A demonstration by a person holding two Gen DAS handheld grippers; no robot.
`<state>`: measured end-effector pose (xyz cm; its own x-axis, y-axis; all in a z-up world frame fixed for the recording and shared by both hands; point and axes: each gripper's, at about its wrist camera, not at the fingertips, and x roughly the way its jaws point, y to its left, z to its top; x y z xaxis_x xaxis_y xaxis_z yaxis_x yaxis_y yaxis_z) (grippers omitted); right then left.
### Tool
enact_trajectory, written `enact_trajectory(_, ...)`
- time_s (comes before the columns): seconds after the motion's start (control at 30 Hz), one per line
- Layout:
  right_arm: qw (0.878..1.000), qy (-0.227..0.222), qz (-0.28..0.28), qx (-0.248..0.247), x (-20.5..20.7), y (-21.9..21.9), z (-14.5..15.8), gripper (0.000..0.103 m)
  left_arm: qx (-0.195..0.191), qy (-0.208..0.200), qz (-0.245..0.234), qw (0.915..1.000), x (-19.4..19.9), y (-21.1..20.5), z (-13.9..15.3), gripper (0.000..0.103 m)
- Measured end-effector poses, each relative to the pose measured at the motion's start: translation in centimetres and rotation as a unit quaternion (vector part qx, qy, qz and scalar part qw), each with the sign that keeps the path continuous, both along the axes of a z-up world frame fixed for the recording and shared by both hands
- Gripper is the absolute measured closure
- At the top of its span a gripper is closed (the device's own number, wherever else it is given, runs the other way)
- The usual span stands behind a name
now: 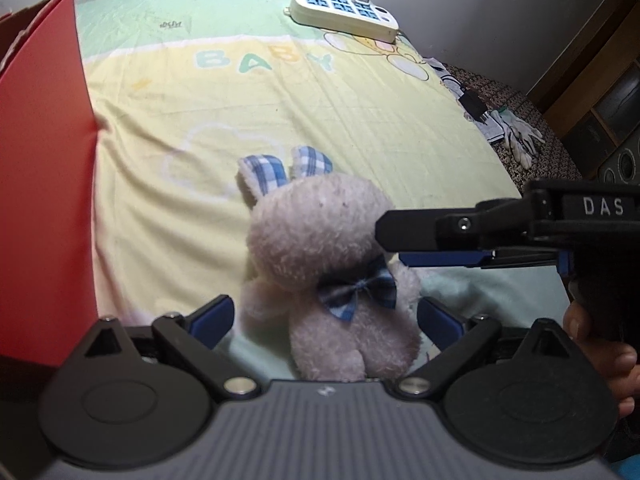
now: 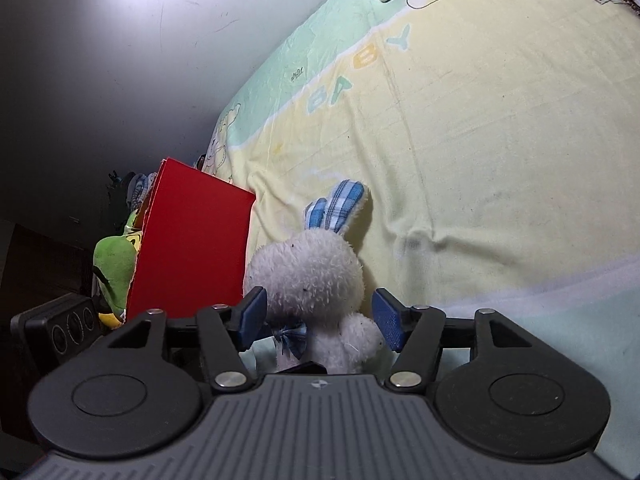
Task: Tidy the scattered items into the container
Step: 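Lift the white bunny and carry it over the red box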
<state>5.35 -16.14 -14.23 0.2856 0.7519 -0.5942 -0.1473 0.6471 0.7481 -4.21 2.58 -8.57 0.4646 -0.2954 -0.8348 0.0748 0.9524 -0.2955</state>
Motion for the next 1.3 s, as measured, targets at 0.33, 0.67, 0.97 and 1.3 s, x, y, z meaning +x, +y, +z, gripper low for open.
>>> enact_trajectory(0.33,0.999,0.03,0.027,0.034,1.4,1.0,-1.6,0.033,0.009,0.014,-0.004,0.9999,1.6,-0.5,-0.8,0.009)
enact_trajectory(0.67,0.997,0.042,0.044,0.052,0.7,1.0,-1.3,0.049,0.021,0.009,-0.014,0.9996,1.3,-1.2,-0.7,0.008)
enact_trajectory(0.97,0.998,0.027,0.037,0.043,-2.1,-0.3,0.8,0.049,0.021,-0.007,-0.057,0.9981,-0.8,-2.8,1.0,0.008)
enact_trajectory(1.3,0.998,0.015,0.038,0.041,-5.9,0.7,2.7,0.049,0.033,-0.037,-0.104,0.9934,-4.5,-2.8,3.0,0.008)
